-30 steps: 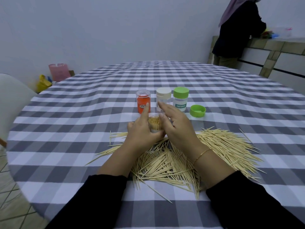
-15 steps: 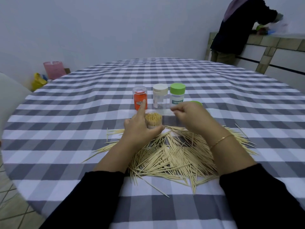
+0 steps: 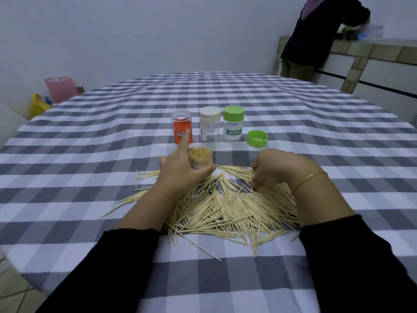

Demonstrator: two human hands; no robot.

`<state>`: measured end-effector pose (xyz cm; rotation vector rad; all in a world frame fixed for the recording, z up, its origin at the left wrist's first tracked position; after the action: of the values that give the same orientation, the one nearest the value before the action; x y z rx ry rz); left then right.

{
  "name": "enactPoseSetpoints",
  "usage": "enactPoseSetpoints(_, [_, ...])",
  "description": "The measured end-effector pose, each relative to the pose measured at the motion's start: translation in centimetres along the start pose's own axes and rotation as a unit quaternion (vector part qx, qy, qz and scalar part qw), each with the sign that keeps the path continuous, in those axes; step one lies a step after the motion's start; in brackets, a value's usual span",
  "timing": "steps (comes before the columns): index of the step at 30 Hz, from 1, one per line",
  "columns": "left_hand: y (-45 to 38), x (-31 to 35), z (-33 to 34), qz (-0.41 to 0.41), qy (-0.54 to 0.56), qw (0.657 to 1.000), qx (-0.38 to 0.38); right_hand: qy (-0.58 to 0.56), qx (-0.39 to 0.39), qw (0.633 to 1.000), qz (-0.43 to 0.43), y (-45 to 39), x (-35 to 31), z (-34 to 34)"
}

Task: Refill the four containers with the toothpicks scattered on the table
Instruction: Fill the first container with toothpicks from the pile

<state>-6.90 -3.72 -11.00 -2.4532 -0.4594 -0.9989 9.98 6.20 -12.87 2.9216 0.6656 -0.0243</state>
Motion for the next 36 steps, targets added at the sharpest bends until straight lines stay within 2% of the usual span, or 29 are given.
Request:
enactPoseSetpoints(7, [0.1, 0.1, -0.1, -0.001, -0.003, 1.000, -0.001, -0.005, 0.044, 0.999, 0.009, -0.7, -0.4, -0.2])
enactPoseSetpoints(12, [0.1, 0.2, -0.1, 0.000, -0.001, 1.000, -0.001, -0.052, 0.110, 0.992, -0.017, -1.0, -1.4, -1.1])
enactPoseSetpoints(18, [0.2, 0.3, -0.2, 0.002, 0.003, 1.000, -0.002, -0.122, 0.072, 0.989, -0.033, 0.1, -1.7, -1.2])
enactPoseSetpoints(22, [0.2, 0.3, -0.2, 0.002, -0.003, 1.000, -0.004, -0.137, 0.094, 0.986, -0.023, 0.1, -1.3, -1.8])
enactPoseSetpoints(31, [0.0, 0.0, -0.1, 0.003, -0.017, 1.000, 0.002, -0.099, 0.086, 0.991, -0.032, 0.3, -1.6, -1.5])
enactPoseSetpoints(34, [0.0, 0.0, -0.1, 0.006, -0.016, 1.000, 0.005, -0.028, 0.045, 0.998, -0.042, 0.2, -2.1, -0.4])
enactPoseSetpoints(36, [-0.1, 0.0, -0.1, 0.009, -0.017, 1.000, 0.007, 0.018, 0.045, 0.998, -0.043, 0.1, -2.5, -0.1])
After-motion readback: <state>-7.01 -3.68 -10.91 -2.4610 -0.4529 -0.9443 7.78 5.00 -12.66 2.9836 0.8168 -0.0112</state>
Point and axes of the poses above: each hand's wrist, its own y-axis away from the middle knuckle, its own z-axis out of the palm, x = y × z, the point moved 10 cm from there along -y, towards the middle knuckle, and after that the axes turned 8 degrees about x, right-handed, at the moved point
